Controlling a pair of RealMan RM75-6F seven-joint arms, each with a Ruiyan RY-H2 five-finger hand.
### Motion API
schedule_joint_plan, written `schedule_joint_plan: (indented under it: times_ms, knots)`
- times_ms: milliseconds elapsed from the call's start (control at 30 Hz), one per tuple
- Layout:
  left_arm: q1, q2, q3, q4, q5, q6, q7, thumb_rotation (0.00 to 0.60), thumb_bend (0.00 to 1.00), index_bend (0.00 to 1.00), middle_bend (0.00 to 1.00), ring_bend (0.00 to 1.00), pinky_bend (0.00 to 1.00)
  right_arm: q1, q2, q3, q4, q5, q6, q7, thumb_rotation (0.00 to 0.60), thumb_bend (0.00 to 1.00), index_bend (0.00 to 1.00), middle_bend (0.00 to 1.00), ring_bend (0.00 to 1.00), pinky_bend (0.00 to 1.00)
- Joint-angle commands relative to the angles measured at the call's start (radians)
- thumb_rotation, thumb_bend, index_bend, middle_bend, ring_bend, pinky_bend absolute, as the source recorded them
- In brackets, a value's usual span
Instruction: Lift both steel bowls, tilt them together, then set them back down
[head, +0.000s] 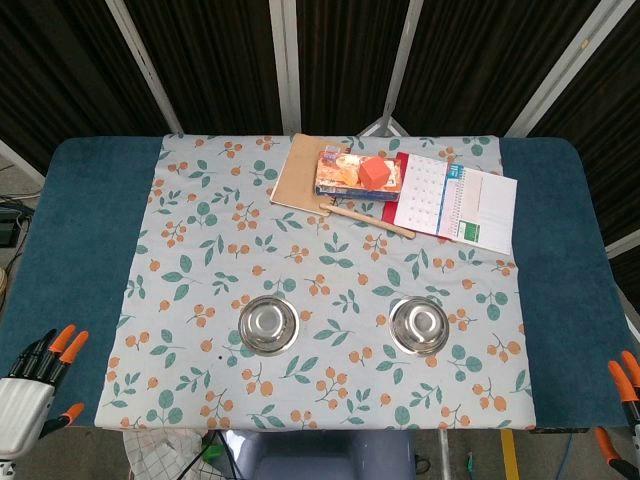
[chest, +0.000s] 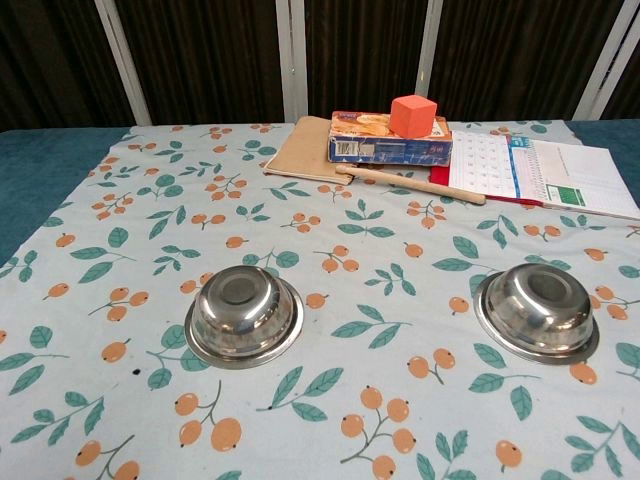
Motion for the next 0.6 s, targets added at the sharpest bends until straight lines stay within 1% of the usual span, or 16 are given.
schedule_joint_plan:
  times_ms: [33,300,400,467,600]
  knots:
    - [-0.003,-0.004,-0.001,0.005,0.001,-0.005,0.002,0.589,0.11,0.00,0.00,0.00,0.15,0.002,0.000,0.000,-0.003,0.000,-0.003,-0.003,0.600,0.39,0.00,0.00,0.00,0.02]
    - [-0.027,-0.028,-0.012,0.017,0.006,-0.029,0.017,0.588,0.11,0.00,0.00,0.00,0.14,0.014,-0.005,0.005,-0.008,0.013,-0.028,-0.021,0.600,0.39,0.00,0.00,0.00,0.02]
    - [-0.054,-0.047,-0.026,0.015,0.016,-0.050,0.032,0.585,0.11,0.00,0.00,0.00,0.14,0.023,-0.008,0.009,-0.009,0.024,-0.048,-0.030,0.600,0.39,0.00,0.00,0.00,0.02]
    - [-0.084,-0.064,-0.042,0.004,0.009,-0.091,0.043,0.587,0.11,0.00,0.00,0.00,0.14,0.030,-0.009,0.013,-0.010,0.036,-0.063,-0.032,0.600,0.39,0.00,0.00,0.00,0.02]
    - [-0.174,-0.092,-0.082,-0.048,-0.044,-0.251,0.080,0.588,0.12,0.00,0.00,0.00,0.14,0.050,-0.009,0.031,-0.019,0.071,-0.096,-0.027,0.600,0.39,0.00,0.00,0.00,0.02]
